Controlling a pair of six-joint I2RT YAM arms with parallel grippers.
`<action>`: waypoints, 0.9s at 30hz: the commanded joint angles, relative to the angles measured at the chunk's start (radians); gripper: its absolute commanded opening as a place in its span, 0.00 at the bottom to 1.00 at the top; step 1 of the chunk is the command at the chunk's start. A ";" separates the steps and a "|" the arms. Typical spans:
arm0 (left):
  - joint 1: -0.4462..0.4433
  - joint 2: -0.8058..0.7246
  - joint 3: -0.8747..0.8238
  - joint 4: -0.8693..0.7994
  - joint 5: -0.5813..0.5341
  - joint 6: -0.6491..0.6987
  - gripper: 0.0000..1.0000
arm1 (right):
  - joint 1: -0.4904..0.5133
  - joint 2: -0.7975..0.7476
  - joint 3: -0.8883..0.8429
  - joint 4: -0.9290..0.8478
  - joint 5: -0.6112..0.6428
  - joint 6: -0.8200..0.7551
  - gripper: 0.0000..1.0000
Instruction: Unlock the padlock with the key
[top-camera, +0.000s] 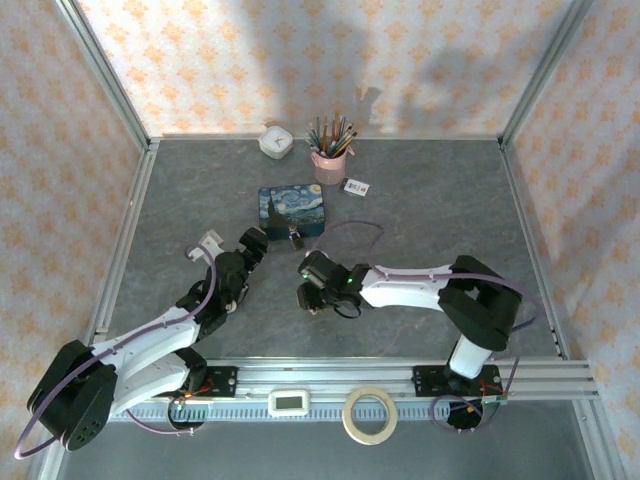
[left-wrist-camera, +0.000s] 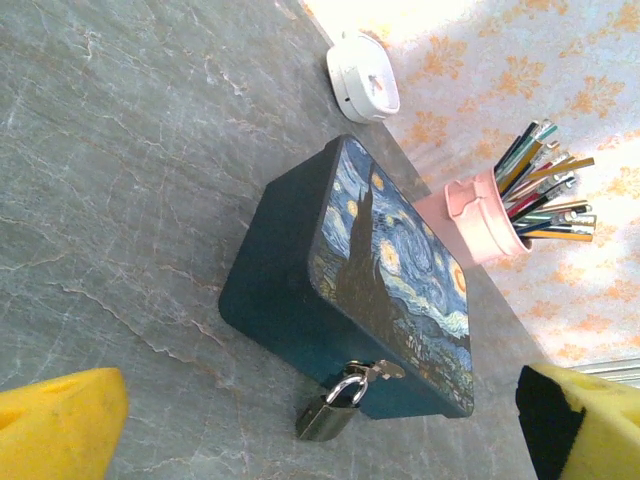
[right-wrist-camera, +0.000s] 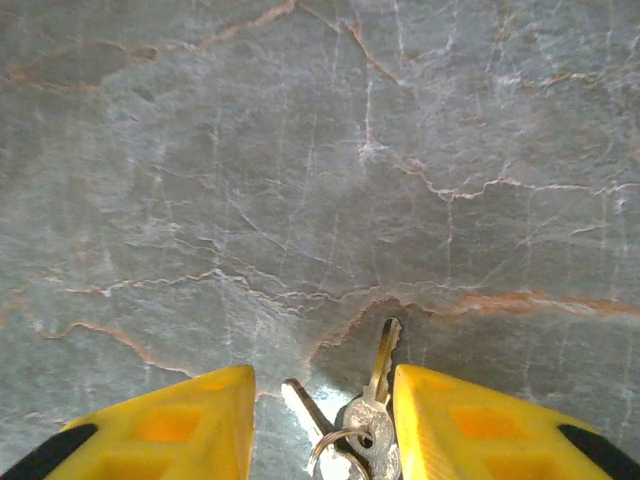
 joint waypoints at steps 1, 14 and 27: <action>0.005 -0.032 -0.033 0.025 -0.002 -0.014 0.99 | 0.016 0.034 0.024 -0.114 0.098 0.007 0.37; 0.010 -0.062 -0.023 0.032 -0.002 0.005 0.99 | 0.057 0.056 -0.017 -0.112 0.085 0.073 0.29; 0.010 -0.064 -0.018 0.040 0.027 -0.011 0.99 | 0.088 0.043 -0.057 -0.151 0.111 0.130 0.37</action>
